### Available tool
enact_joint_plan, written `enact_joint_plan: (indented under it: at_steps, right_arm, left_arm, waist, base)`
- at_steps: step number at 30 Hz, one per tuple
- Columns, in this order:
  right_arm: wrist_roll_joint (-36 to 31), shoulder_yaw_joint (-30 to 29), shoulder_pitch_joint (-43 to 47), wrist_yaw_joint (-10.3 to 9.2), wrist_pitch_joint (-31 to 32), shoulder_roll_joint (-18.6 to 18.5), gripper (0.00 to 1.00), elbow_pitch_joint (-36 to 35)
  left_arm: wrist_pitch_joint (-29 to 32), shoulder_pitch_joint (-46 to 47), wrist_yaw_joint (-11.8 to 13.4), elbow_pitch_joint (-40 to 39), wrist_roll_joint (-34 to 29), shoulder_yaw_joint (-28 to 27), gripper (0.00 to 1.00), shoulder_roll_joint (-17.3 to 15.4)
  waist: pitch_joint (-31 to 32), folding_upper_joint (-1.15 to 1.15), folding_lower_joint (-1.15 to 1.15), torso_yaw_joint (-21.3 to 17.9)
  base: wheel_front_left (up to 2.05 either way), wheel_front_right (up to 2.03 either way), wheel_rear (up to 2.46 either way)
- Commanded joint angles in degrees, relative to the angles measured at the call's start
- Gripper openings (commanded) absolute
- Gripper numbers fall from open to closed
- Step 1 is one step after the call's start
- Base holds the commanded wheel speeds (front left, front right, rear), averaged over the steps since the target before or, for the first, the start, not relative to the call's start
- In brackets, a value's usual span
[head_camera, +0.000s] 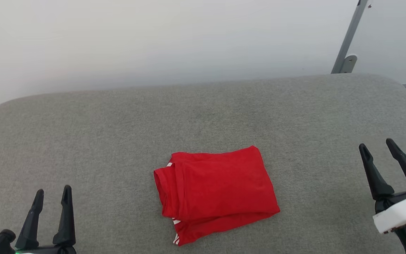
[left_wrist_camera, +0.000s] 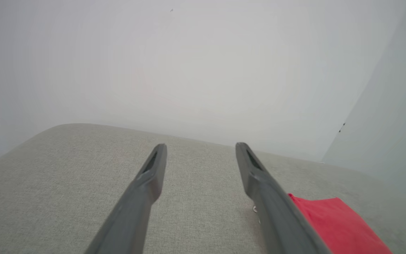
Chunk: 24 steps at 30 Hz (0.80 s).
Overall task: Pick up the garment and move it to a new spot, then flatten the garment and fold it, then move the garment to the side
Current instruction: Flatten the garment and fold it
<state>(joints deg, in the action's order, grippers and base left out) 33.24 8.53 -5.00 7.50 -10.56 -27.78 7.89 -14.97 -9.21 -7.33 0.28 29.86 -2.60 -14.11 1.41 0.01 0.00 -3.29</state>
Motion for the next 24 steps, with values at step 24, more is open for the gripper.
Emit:
enact_joint_plan:
  at_steps: [24]
  right_arm:
    - [-3.71, -8.44, 8.99, -0.02, -4.63, 5.99, 1.00, -0.12]
  left_arm:
    - [-0.27, -1.77, -0.20, 2.54, -1.42, -1.62, 1.00, 0.63]
  waist:
    - [1.35, -0.01, 0.00, -0.37]
  base:
    - [0.00, 0.00, 0.00]
